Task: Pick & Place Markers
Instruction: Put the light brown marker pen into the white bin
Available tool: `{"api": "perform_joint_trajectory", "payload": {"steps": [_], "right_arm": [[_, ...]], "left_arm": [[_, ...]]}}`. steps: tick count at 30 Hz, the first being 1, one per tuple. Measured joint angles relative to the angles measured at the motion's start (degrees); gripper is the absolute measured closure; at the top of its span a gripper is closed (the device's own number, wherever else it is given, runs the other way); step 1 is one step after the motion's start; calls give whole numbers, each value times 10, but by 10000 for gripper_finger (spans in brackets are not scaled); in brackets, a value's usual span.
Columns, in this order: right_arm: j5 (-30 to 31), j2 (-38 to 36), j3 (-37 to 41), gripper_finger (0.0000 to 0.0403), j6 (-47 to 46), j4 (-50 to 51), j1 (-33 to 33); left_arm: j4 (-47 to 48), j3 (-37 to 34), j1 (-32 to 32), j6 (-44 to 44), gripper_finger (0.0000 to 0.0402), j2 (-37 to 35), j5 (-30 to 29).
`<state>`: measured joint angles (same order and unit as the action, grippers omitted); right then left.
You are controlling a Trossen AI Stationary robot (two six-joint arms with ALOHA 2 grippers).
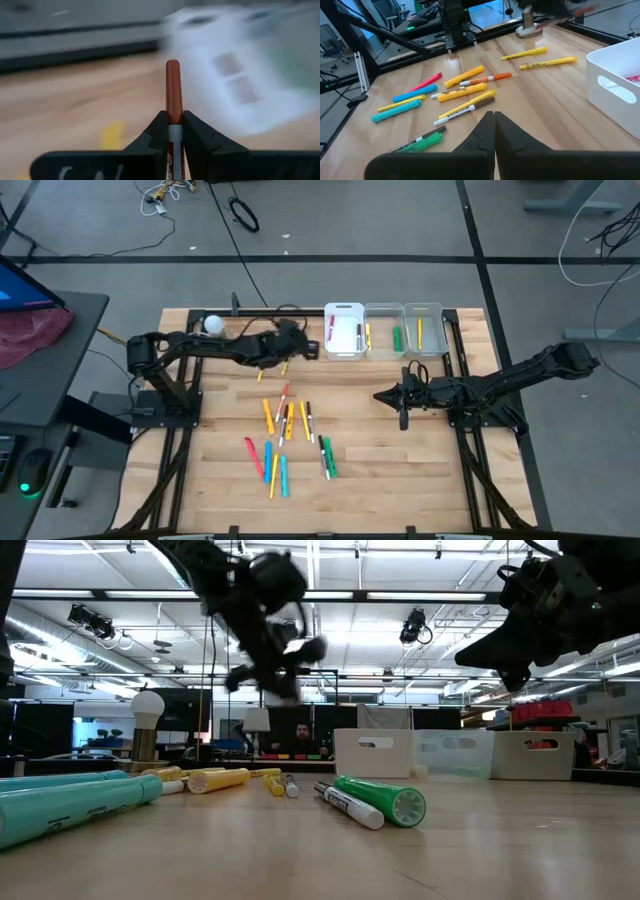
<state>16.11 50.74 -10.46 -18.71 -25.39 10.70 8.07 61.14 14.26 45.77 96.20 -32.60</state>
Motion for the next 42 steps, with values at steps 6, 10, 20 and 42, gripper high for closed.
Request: {"api": "perform_joint_trajectory", "payload": {"steps": [6, 10, 20, 42], "right_arm": [[37, 0, 0, 401, 2, -1, 0], [39, 0, 0, 401, 1, -2, 0], [40, 0, 0, 401, -4, -3, 41], [40, 0, 0, 401, -3, -2, 46]], "left_arm": [[-135, 111, 1, -97, 362, 44, 64], [-119, 218, 26, -135, 362, 114, 90], [-16, 393, 81, -97, 361, 284, 146], [18, 402, 54, -43, 355, 352, 118]]}}
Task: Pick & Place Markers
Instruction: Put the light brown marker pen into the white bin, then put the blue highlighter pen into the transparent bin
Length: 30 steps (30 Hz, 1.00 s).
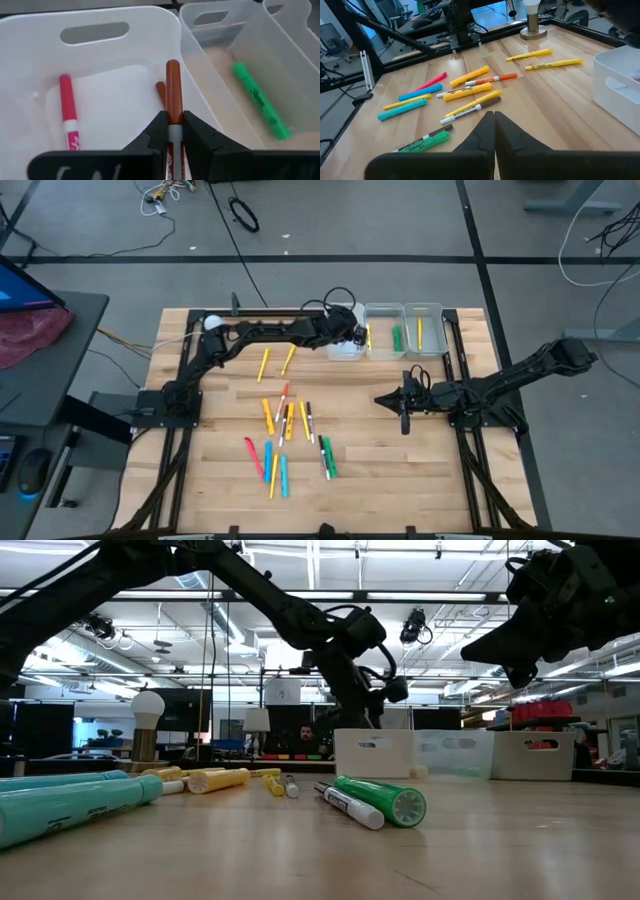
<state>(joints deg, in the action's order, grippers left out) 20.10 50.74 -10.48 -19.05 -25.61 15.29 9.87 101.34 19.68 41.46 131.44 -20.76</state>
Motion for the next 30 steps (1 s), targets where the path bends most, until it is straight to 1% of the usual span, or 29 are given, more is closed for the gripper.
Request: {"api": "perform_joint_trajectory", "payload": {"steps": [7, 13, 16, 20, 23, 27, 30], "right_arm": [[0, 0, 0, 401, 0, -1, 0], [0, 0, 0, 401, 0, -1, 0], [0, 0, 0, 401, 0, -1, 0], [0, 0, 0, 401, 0, -1, 0], [0, 0, 0, 401, 0, -1, 0], [0, 0, 0, 401, 0, -1, 0], [0, 0, 0, 401, 0, 0, 0]], "left_arm": [[12, 0, -20, -2, 354, 0, -37], [19, 0, -22, -8, 352, 0, -51], [24, 0, -21, -8, 336, 0, -53], [25, 0, -20, -7, 298, 0, -53], [20, 0, -19, -7, 277, -1, -49], [21, -1, -19, -22, 271, -22, -32], [21, -1, -28, -56, 278, -50, -38]]}}
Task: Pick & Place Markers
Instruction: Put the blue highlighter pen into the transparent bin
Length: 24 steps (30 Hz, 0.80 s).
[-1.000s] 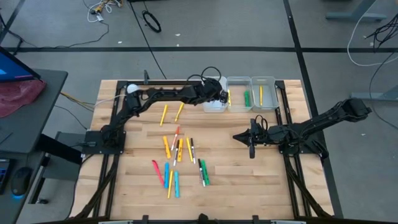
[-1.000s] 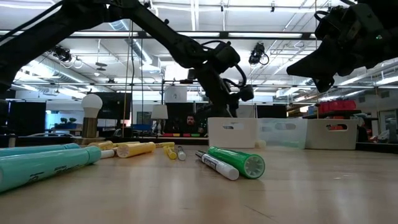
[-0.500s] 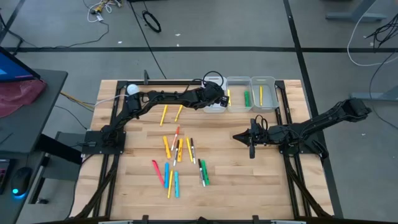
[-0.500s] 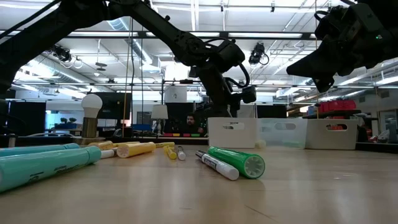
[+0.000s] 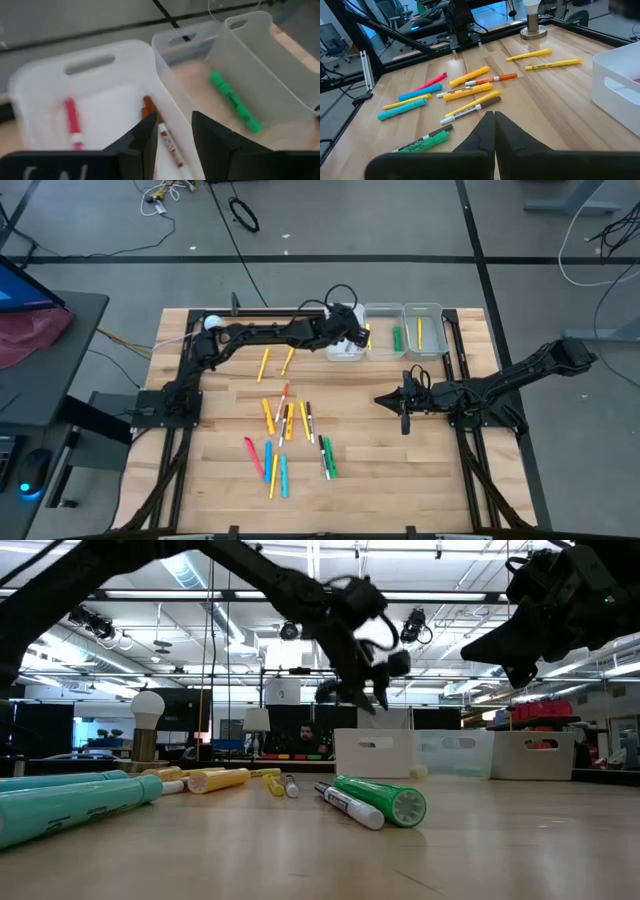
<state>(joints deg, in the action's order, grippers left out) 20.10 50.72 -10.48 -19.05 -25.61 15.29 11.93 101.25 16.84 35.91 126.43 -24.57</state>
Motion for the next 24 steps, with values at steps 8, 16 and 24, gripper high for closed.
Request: {"api": "perform_joint_trajectory", "payload": {"steps": [8, 16, 24], "right_arm": [[0, 0, 0, 401, -11, 3, 5], [0, 0, 0, 401, -13, 14, 11], [0, 0, 0, 401, -13, 12, 11]], "left_arm": [[121, 1, -78, -131, 304, -112, -101], [423, 1, -212, -59, 306, -181, -261], [739, -7, -344, 255, 305, -186, -263]]}}
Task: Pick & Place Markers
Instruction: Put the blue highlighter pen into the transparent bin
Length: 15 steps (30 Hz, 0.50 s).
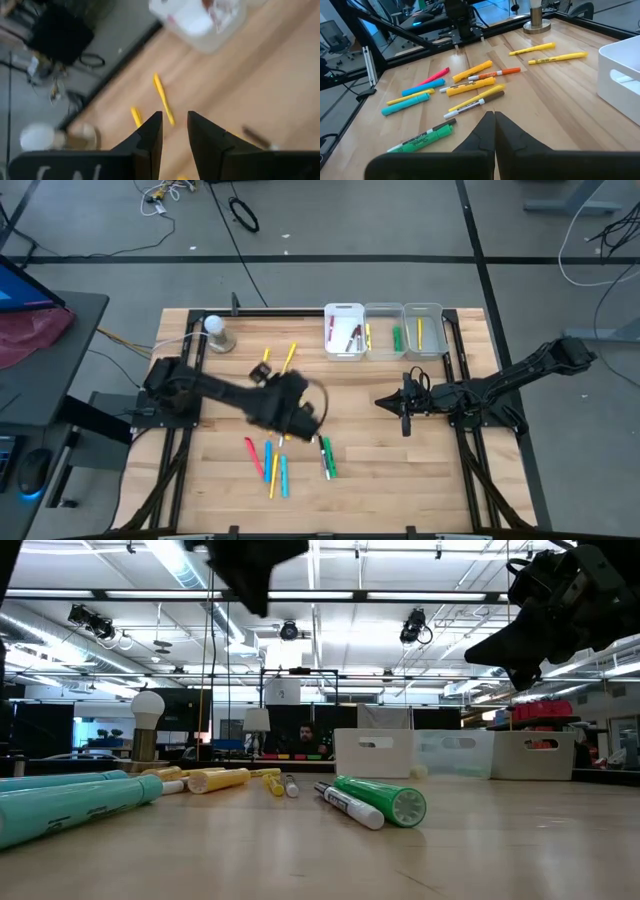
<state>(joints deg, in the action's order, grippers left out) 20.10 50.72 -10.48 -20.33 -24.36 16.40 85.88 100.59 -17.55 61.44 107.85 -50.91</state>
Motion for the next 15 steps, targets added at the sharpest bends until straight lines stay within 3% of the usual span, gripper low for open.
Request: {"api": "perform_joint_trajectory", "payload": {"steps": [3, 9, 15], "right_arm": [[0, 0, 0, 401, 0, 0, 0], [0, 0, 0, 401, 0, -1, 0], [0, 0, 0, 401, 0, -1, 0]], "left_arm": [[41, -13, -41, 63, 305, 0, 38], [29, -58, -98, 88, 305, 0, 142], [25, -128, -144, 243, 305, 1, 230]]}}
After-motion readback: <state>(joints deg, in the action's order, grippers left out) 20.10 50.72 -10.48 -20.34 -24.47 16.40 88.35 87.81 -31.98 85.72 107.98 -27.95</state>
